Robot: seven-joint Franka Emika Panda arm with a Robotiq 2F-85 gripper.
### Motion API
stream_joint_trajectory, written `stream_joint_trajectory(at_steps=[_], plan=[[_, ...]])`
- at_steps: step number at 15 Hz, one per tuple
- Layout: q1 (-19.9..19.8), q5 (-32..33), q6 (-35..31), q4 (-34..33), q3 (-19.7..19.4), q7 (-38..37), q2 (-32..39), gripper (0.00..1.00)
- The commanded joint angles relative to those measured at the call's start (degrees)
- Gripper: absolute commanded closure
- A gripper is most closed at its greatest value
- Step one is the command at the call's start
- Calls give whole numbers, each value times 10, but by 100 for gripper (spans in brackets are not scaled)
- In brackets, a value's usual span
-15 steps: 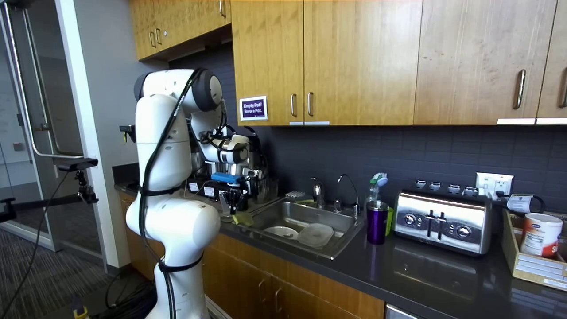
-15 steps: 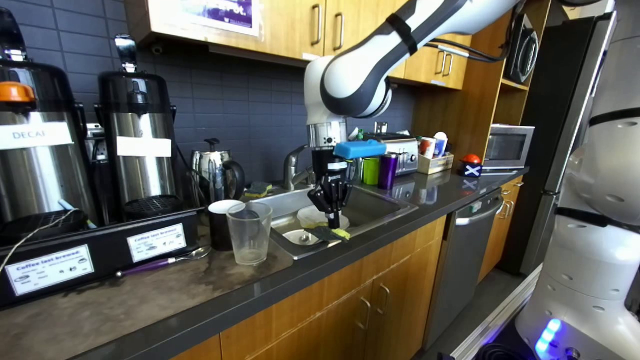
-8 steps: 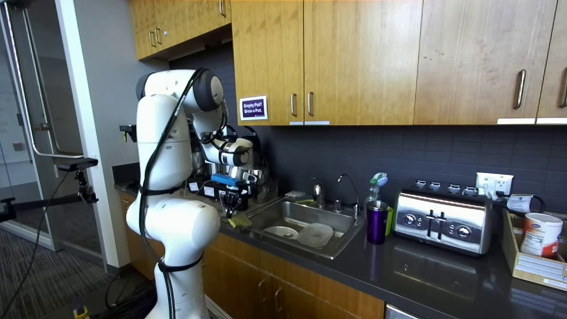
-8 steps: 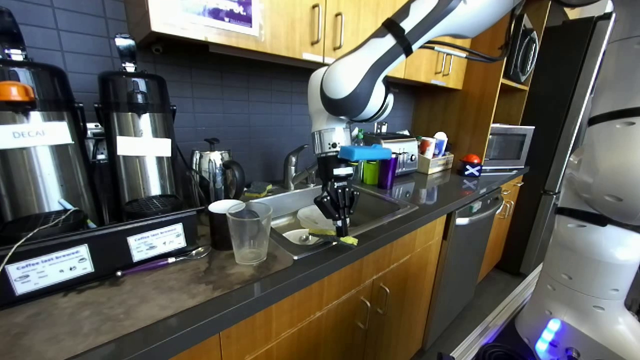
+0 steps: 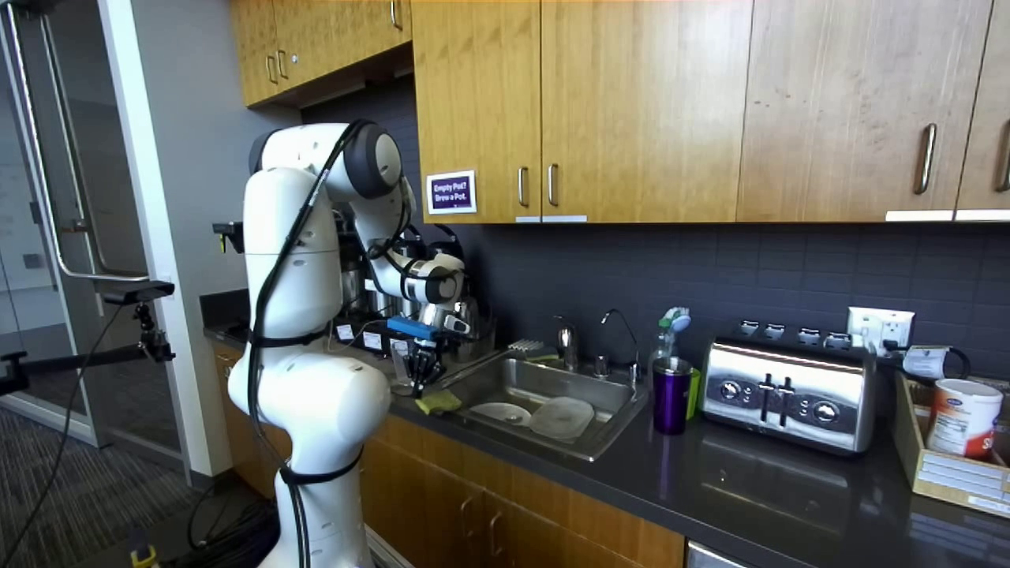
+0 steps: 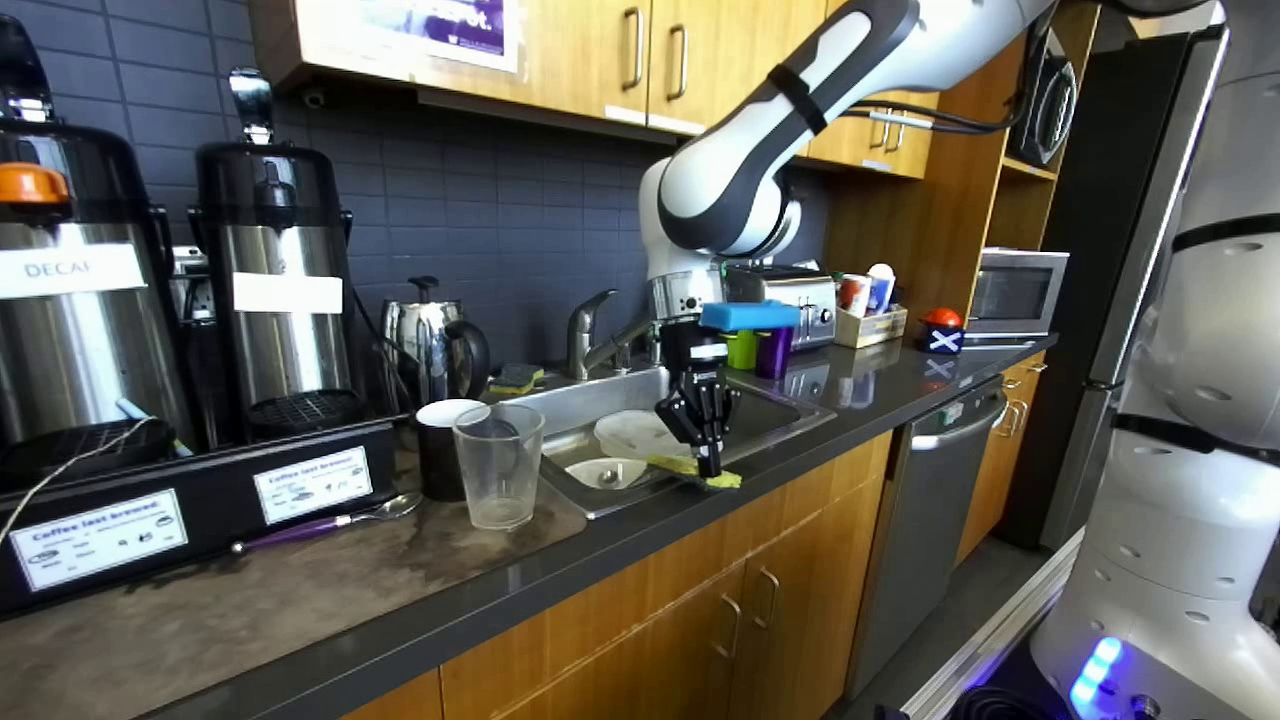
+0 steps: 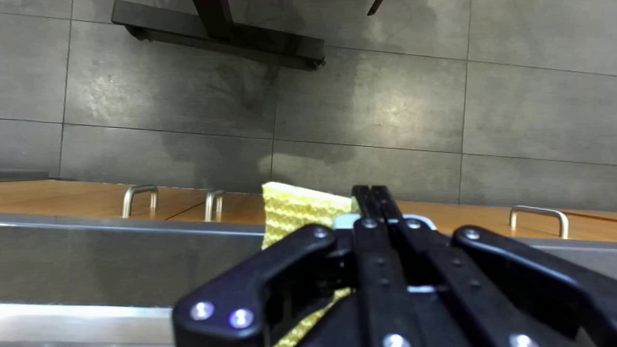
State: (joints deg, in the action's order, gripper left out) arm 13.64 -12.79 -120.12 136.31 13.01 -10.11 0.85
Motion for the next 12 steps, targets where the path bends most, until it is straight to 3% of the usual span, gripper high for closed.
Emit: stream_joint_trajectory(at_steps=[1, 12], plan=[[-12, -3, 4, 19, -9, 19, -17, 99], [-44, 18, 4, 60, -40, 23, -54, 99]])
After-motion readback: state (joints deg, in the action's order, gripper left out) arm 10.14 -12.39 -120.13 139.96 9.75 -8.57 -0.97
